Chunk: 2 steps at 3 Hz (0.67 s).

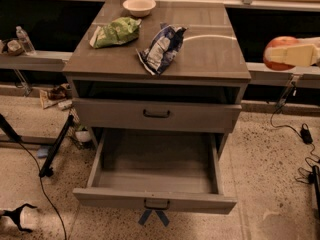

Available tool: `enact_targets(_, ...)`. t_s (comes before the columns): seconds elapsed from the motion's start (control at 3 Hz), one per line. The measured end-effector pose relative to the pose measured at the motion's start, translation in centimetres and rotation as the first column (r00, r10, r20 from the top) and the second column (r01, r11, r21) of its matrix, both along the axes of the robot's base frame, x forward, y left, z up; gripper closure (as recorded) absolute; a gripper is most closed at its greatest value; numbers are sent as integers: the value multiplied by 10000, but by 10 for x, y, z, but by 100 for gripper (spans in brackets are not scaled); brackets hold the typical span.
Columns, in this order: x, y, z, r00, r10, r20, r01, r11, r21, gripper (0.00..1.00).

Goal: Place apple into middle drawer

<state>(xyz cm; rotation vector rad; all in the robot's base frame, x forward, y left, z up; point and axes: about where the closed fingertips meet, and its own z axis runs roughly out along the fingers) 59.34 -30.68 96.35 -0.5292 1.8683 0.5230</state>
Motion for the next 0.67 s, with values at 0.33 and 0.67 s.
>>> enact_targets(0.33,-42,23,-20,9997,110,-241,-100,9992,387,100)
enact_targets(0.67,-79,54,-62,9948,800,-629,-768,9957,521,100)
